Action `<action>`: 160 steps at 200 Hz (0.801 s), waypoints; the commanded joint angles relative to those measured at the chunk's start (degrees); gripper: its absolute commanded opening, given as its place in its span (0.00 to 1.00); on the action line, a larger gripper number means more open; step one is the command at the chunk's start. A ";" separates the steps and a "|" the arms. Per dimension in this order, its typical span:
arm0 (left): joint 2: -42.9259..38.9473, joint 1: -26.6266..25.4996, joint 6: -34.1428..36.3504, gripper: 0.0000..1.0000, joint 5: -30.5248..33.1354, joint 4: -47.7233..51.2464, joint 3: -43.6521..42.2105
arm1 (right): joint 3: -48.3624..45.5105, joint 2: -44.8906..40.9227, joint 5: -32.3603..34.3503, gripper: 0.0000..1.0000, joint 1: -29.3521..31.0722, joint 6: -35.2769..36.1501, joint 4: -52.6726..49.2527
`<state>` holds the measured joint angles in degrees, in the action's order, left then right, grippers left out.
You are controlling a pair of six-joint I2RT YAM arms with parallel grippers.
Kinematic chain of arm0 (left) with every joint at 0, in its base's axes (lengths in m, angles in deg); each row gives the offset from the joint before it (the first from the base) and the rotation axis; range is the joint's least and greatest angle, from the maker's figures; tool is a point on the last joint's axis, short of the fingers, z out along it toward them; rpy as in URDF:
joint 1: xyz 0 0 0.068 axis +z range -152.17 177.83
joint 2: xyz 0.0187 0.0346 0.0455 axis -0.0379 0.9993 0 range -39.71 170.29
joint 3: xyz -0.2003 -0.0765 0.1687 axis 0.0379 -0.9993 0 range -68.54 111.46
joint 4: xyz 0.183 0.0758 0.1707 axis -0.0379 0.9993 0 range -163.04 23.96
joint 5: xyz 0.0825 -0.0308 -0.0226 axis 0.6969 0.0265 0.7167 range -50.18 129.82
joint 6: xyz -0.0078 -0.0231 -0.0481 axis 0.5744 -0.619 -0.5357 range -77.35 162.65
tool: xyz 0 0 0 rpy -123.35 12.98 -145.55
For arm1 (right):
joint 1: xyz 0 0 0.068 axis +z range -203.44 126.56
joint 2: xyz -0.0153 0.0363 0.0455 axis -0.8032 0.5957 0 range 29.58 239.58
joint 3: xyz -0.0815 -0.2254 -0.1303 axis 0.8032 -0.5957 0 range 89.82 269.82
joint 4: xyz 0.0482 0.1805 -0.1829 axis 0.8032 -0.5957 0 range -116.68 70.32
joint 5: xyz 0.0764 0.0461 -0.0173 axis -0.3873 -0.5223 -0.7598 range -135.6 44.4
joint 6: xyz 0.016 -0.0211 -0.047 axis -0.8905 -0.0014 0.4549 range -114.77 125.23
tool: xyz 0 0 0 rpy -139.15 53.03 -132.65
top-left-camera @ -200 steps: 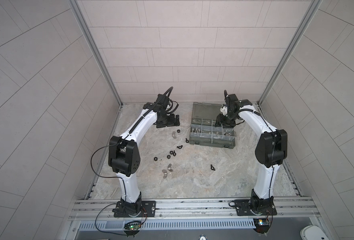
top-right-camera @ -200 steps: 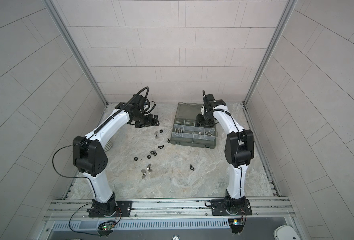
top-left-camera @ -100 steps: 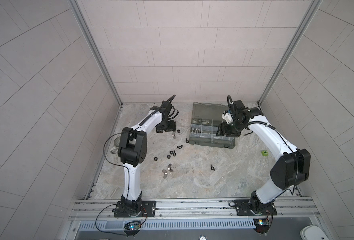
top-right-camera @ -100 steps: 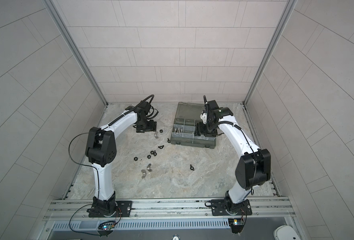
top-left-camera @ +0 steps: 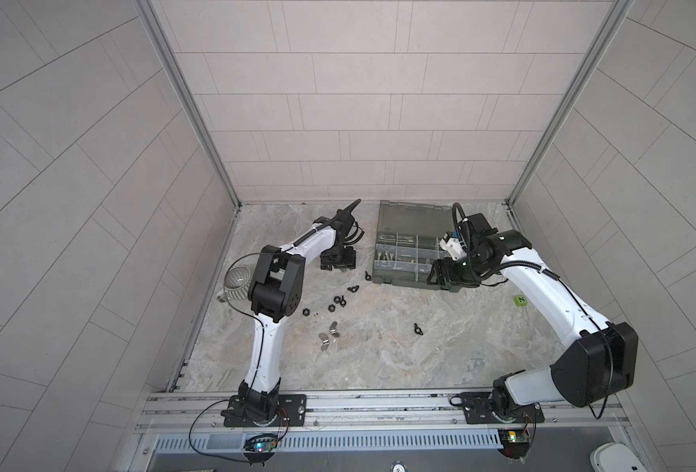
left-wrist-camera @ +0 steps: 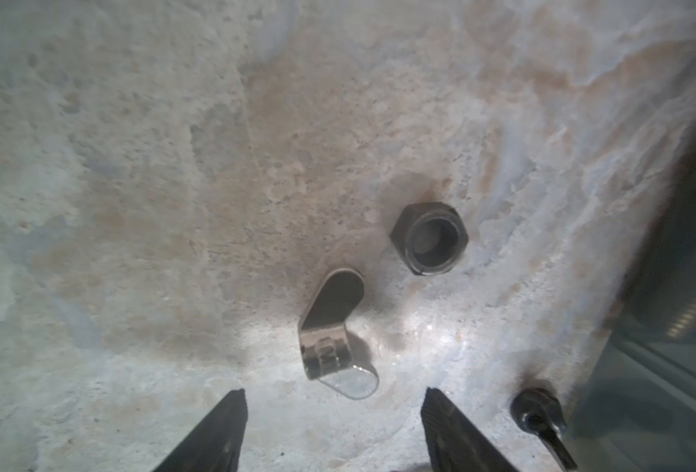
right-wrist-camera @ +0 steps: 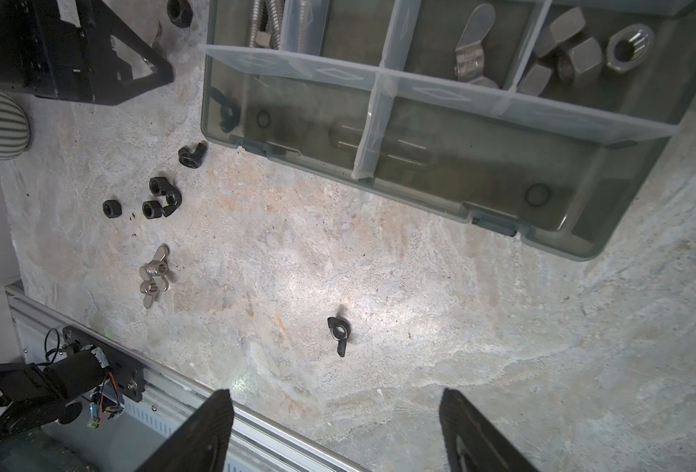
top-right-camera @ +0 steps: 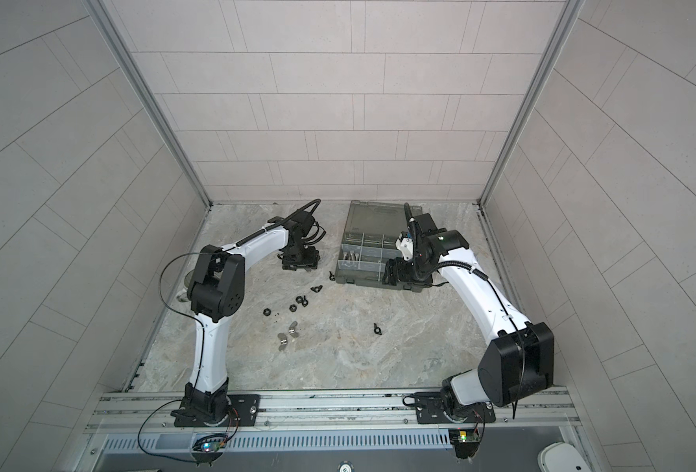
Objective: Sort the screws and nuts into containers
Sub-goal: 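Lower and close the left gripper on the silver wing nut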
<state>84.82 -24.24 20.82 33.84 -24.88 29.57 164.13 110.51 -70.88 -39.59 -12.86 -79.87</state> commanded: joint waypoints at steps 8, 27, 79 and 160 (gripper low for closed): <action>1.11 0.09 -0.73 0.72 2.10 -0.03 -0.01 | -1.59 -3.51 0.56 0.81 0.22 0.41 -0.40; 1.74 0.09 -0.51 0.71 2.74 0.00 0.41 | -2.61 -4.74 1.30 0.82 0.29 0.17 -0.46; 3.65 0.09 -0.46 0.65 4.50 -0.35 1.32 | -3.98 -6.71 3.68 0.82 0.22 -0.02 -1.34; 5.06 0.09 0.88 0.63 3.96 -0.53 3.48 | -4.60 -5.66 3.83 0.82 0.18 -0.37 -1.25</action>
<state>87.79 -24.33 20.61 37.51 -25.17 31.08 159.67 104.89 -68.03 -39.59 -12.99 -80.02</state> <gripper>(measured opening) 0.631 0.817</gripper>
